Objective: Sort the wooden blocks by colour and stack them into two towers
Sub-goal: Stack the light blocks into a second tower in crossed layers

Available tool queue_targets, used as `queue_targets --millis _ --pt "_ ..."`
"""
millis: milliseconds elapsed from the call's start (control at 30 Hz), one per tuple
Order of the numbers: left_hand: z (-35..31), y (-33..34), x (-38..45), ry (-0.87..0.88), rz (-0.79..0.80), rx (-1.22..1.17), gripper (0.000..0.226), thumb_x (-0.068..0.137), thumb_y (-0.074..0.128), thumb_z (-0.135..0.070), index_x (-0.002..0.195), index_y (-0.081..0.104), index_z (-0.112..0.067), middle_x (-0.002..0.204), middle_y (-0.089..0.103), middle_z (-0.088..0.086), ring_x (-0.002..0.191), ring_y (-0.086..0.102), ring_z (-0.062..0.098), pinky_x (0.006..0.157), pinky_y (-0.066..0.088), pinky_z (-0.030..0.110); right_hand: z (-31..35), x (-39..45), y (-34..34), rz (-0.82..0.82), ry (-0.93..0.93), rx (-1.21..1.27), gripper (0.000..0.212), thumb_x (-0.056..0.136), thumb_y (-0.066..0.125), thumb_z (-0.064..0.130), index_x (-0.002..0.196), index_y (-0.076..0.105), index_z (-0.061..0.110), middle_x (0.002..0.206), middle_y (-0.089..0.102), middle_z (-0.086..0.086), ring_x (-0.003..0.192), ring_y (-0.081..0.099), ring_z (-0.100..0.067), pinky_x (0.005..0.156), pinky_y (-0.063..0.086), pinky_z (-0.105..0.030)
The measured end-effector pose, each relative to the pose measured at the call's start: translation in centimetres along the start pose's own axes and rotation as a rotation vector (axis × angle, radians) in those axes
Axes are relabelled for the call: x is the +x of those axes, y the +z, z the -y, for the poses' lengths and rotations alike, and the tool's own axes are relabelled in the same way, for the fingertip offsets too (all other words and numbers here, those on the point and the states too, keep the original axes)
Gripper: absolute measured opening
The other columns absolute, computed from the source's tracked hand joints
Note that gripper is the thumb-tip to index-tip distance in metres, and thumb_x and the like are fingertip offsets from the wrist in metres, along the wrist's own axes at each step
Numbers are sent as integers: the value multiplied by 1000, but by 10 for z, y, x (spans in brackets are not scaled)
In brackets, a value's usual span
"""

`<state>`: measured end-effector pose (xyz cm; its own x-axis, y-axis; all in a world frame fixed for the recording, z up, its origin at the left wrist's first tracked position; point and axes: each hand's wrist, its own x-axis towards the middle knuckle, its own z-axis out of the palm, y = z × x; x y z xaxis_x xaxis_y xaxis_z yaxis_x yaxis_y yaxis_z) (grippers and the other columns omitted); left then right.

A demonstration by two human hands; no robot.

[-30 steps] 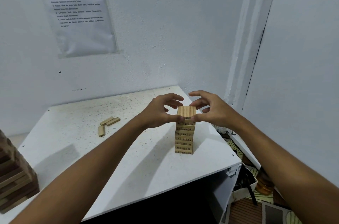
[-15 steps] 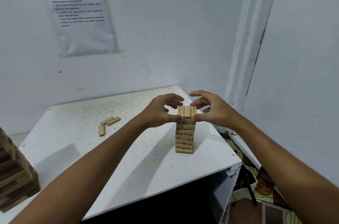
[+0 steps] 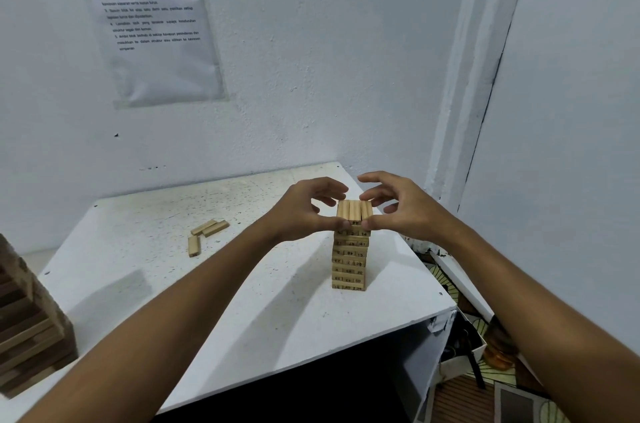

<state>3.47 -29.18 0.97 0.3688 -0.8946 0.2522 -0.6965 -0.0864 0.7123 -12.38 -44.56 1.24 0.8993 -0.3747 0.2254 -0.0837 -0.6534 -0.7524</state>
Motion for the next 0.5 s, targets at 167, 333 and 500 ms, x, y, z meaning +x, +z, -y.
queue_targets --millis 167,333,500 --pt "-1 0 -1 3 -7 5 52 76 82 -25 123 59 -22 111 63 -13 102 61 3 78 49 19 -2 0 1 2 2 10 76 72 84 19 137 47 29 116 64 4 111 58 -10 89 48 -26" --pt "-2 0 -1 -1 -4 6 52 77 81 -25 123 59 -20 114 64 -9 104 61 7 80 50 22 -2 1 2 -3 3 11 74 72 84 19 136 47 29 116 64 3 109 59 -10 84 47 -22" --pt "-1 0 -1 0 -4 11 51 77 82 -26 122 60 -20 114 64 -9 104 62 8 79 50 22 -2 0 3 -5 0 0 73 73 84 19 136 47 27 117 65 2 109 59 -12 82 47 -20"
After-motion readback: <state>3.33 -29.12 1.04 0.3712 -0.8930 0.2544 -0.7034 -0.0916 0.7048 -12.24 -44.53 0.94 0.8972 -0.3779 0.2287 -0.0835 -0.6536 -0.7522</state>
